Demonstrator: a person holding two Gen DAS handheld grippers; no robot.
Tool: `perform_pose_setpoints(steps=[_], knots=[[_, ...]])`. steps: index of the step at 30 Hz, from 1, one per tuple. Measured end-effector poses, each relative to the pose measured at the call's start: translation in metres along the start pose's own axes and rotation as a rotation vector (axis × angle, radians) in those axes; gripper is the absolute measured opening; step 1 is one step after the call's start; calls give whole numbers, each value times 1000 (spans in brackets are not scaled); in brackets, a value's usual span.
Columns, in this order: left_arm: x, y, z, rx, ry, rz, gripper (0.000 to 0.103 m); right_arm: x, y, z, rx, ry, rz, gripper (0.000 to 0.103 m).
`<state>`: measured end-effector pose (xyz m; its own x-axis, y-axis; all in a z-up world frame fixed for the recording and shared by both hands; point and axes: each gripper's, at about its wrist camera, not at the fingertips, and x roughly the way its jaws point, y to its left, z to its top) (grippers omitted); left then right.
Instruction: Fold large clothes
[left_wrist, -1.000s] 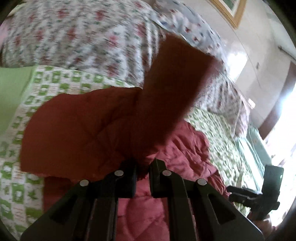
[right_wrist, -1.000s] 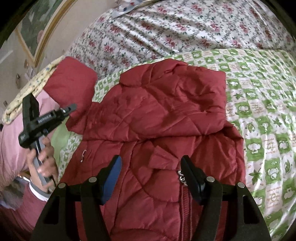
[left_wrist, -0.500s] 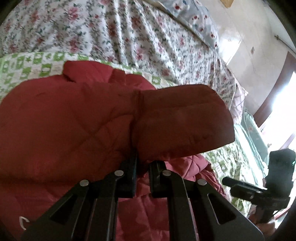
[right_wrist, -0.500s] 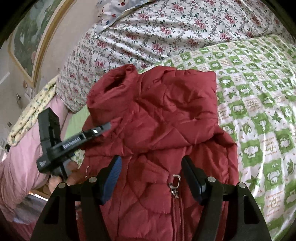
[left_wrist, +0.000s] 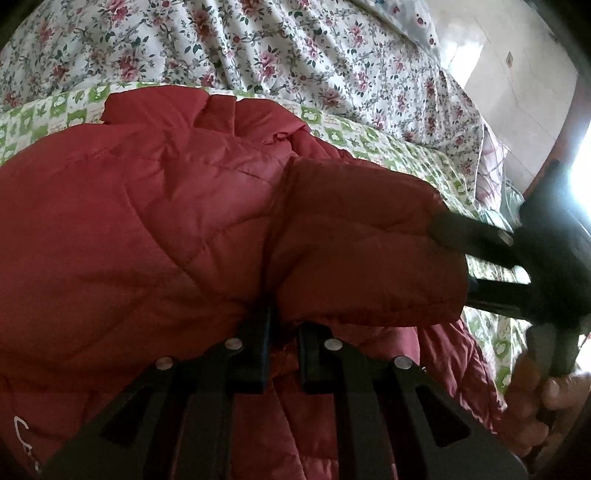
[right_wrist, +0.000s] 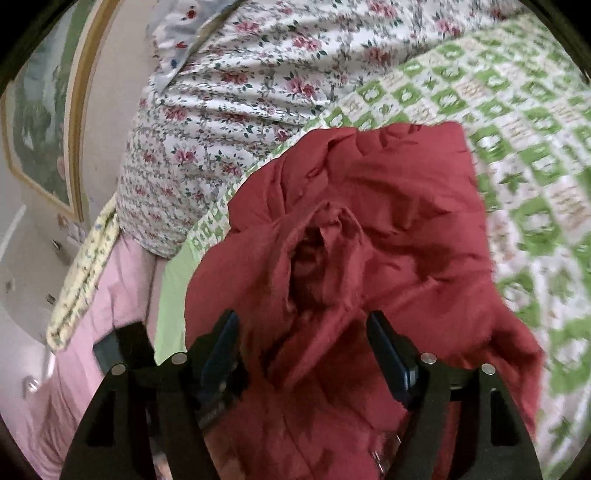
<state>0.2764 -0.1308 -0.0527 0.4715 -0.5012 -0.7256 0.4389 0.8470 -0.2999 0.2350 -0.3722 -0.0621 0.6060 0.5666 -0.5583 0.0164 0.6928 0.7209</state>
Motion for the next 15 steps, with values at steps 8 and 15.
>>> perform_pose_setpoints(steps=[8, 15], knots=[[-26, 17, -13, -29, 41, -98, 25, 15, 3, 11, -45, 2, -67, 10], [-83, 70, 7, -84, -94, 6, 25, -2, 5, 15, -79, -30, -92, 9]])
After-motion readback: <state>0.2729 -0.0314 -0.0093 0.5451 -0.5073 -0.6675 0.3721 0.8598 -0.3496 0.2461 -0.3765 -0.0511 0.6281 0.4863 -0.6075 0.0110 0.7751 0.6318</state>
